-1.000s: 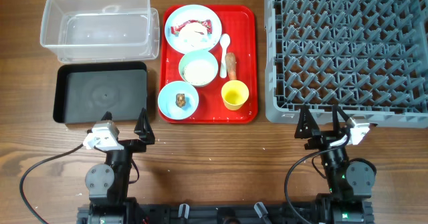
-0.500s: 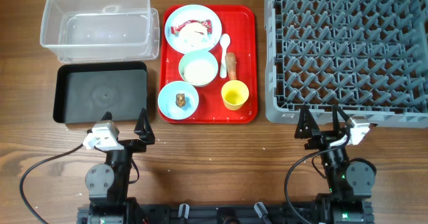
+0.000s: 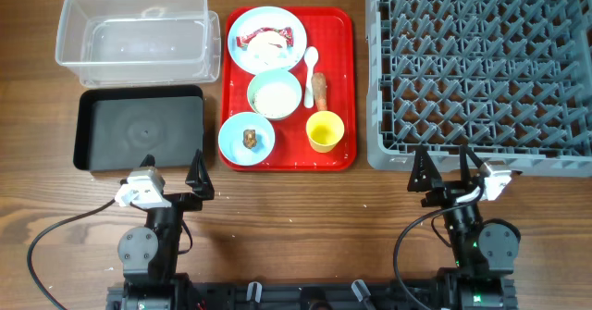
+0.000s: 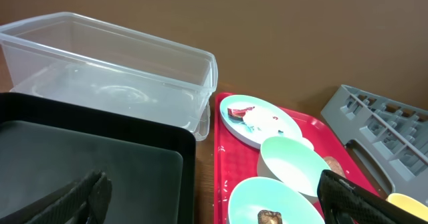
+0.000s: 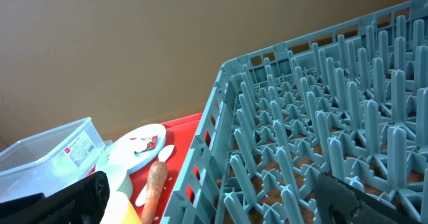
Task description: Sort waste into correct bins and load items into the dishwasher rack
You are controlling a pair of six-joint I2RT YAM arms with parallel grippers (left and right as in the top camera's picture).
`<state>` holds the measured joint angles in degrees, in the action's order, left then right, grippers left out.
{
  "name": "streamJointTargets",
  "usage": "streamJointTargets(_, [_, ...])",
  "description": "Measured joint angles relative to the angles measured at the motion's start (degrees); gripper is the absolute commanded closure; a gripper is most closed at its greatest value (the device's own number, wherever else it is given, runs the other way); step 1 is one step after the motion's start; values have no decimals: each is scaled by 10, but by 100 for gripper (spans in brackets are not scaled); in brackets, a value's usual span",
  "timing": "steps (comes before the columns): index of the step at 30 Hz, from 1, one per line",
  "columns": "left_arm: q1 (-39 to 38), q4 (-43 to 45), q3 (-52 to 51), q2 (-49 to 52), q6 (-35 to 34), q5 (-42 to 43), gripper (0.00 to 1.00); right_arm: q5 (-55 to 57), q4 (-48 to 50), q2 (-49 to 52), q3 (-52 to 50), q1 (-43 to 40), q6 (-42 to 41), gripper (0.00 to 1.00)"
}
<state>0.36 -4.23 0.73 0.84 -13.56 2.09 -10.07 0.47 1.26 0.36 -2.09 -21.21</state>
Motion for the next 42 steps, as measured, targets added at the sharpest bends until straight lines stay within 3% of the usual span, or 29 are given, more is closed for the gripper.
streamJointTargets(25, [0,0,0,0,0,0,0,0,0,0,0,5,0,0])
streamJointTargets(30, [0,2,0,0,0,0,0,0,0,0,0,5,-44,0])
streamJointTargets(34, [0,54,-2,0,0,9,0,-11,44,0,0,5,-71,0])
streamJointTargets(39, [0,103,13,7,-1,13,0,-77,72,12,17,5,-28,0])
streamJointTargets(42, [0,101,82,83,-2,14,0,-98,70,65,79,5,-13,0])
